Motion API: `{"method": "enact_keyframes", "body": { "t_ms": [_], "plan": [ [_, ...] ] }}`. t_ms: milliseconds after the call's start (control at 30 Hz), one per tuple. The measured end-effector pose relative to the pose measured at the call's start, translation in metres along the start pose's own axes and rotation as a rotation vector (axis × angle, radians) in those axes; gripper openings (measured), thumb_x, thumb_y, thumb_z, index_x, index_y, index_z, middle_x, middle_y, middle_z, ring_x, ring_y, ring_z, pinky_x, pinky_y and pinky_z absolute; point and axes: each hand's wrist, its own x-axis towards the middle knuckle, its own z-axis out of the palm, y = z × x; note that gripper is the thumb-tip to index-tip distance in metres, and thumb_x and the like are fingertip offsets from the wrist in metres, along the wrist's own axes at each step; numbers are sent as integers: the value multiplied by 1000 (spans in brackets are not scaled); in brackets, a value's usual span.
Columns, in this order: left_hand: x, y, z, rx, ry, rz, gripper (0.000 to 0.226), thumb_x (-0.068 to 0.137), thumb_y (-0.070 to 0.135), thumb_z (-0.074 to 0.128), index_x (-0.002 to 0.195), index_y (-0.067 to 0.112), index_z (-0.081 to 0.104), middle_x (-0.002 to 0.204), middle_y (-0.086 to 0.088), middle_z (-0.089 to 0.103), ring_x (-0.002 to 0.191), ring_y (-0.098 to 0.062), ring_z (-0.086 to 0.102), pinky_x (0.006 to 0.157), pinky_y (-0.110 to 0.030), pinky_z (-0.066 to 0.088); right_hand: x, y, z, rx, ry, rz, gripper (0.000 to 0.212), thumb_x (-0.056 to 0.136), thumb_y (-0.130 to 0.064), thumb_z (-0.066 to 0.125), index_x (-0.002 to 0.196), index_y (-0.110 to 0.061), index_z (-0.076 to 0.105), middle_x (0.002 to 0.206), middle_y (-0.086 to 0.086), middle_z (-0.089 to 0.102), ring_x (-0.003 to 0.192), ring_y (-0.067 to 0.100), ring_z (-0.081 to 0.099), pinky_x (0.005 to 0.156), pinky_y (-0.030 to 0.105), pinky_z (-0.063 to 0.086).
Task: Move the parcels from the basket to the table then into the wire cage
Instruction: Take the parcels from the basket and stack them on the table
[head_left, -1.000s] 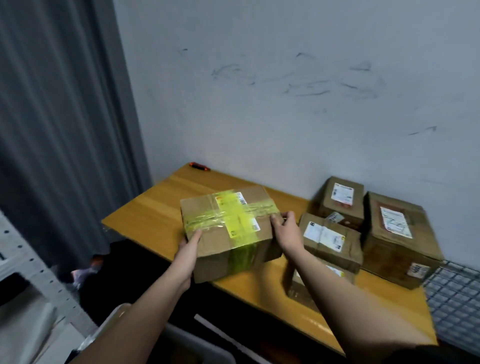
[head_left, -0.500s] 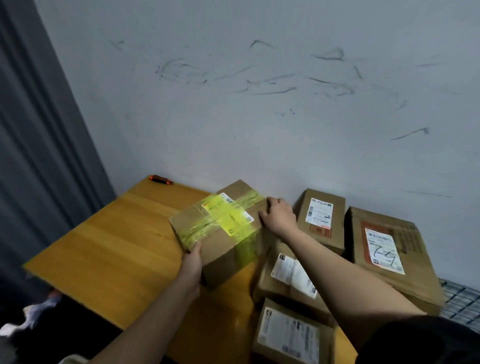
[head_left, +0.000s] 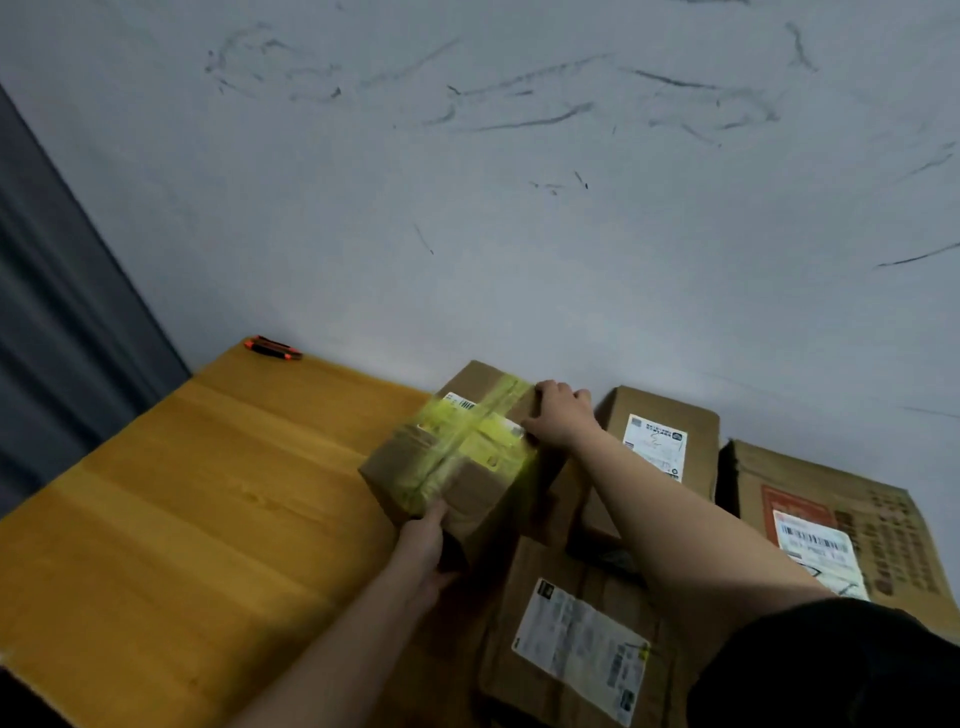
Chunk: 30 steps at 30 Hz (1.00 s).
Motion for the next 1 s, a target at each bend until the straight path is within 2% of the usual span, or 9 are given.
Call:
{"method": "enact_keyframes", "body": {
  "t_ms": [100,167,333,500,633,767,833,900,1000],
  "plan": [
    [18,0,15,28,0,-36,37,99,27,47,130,7,45,106,-13,56,83,-25,54,66,-37,46,18,13,6,-10,-36,23,65,91,-38,57,142,-6,32,142,15,38,131,38,30,108,39,25],
    [28,-2,23,52,-7,-46,34,99,26,47,127,6,45,102,-11,56,83,-24,54,71,-37,45,28,20,10,-31,-51,27,67,89,-37,59,142,-6,32,143,16,37,130,39,30,108,39,26],
    [51,-10,36,133,-40,-69,38,99,28,48,129,3,47,117,-15,58,94,-27,58,61,-32,46,46,32,18,-35,-118,51,69,88,-36,59,144,-9,29,146,17,32,133,42,26,109,41,26],
    [58,-11,44,312,-51,-61,40,100,29,47,129,2,47,101,-12,57,79,-23,55,57,-30,41,53,35,24,-12,-144,79,70,89,-32,58,146,-8,27,151,16,25,138,43,21,111,43,26],
    [60,-10,47,407,-110,-65,36,99,31,48,121,3,55,108,-13,61,97,-29,60,77,-33,46,52,28,31,-45,-144,105,68,92,-31,53,147,-6,24,154,17,19,142,42,12,111,48,27],
    [57,-12,44,444,-177,-106,46,94,41,52,126,8,55,125,-11,58,115,-30,56,101,-41,45,42,16,39,-153,-131,83,63,94,-25,46,148,-7,22,152,20,22,140,38,22,108,48,30],
    [47,-10,37,475,-208,-97,40,96,36,51,122,5,53,119,-7,59,106,-25,58,89,-37,49,36,10,41,-204,-105,60,59,94,-23,44,148,-6,23,150,20,26,137,37,27,107,45,32],
    [38,-6,26,567,-181,-31,27,99,30,46,118,10,50,108,-2,57,96,-19,57,70,-30,44,29,3,36,-244,-53,36,54,94,-23,44,145,-7,30,146,18,33,133,36,34,102,43,36],
    [26,9,-4,664,-103,178,21,99,24,44,116,13,52,109,-4,58,98,-21,57,65,-27,43,10,-19,26,-284,51,-30,46,94,-28,46,136,-10,43,137,15,46,125,33,44,93,41,43]
  ]
}}
